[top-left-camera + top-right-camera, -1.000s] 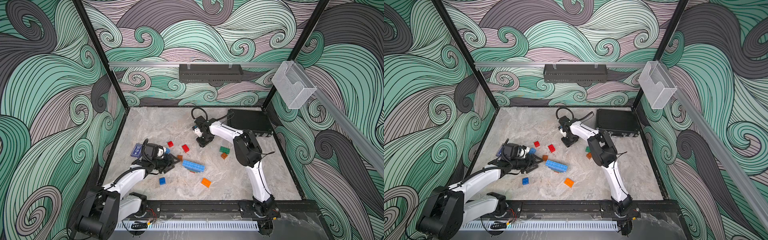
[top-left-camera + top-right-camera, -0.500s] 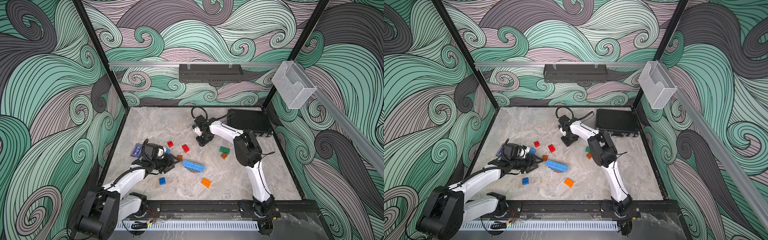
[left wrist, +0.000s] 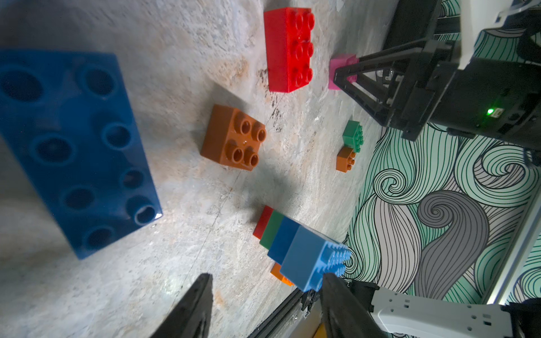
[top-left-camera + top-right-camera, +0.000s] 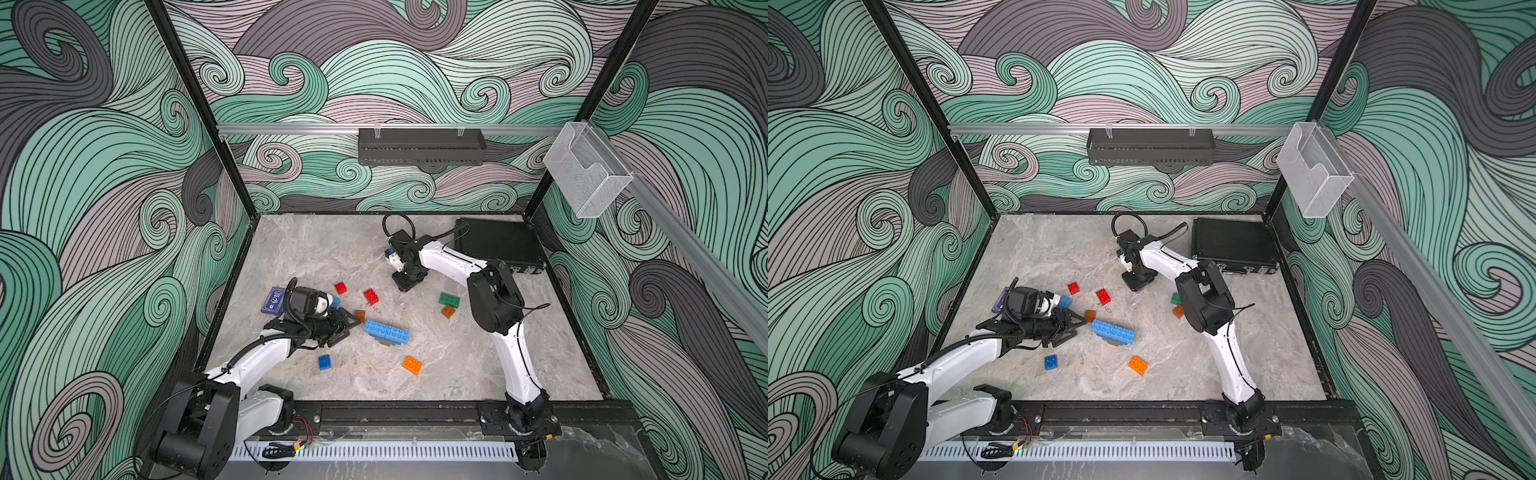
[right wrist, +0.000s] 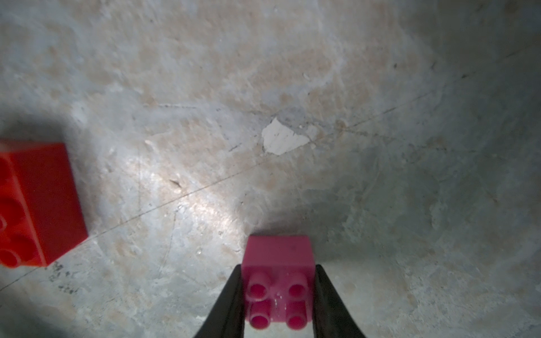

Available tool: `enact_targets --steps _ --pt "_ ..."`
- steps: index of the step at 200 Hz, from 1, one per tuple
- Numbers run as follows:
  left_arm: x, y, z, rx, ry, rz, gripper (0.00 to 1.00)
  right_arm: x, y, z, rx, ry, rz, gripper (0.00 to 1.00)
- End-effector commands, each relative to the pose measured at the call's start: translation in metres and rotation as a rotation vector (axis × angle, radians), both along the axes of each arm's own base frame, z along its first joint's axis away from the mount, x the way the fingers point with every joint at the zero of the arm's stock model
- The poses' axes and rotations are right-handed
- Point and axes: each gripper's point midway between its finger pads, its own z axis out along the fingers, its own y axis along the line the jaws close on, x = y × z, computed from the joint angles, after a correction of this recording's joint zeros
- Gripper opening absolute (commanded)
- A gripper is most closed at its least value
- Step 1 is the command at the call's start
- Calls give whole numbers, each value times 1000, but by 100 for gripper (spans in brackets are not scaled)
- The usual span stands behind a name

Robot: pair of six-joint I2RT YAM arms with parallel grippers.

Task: Assemble a heart with lego
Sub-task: Pick up the lego brick from the center of the board, then assemble the lego brick with the lego brick.

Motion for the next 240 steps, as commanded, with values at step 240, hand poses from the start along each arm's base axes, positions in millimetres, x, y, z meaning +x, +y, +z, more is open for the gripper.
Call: enact_targets --steps 240 --pt "-4 -57 -9 -15 -34 -175 57 -184 39 99 169 1 362 30"
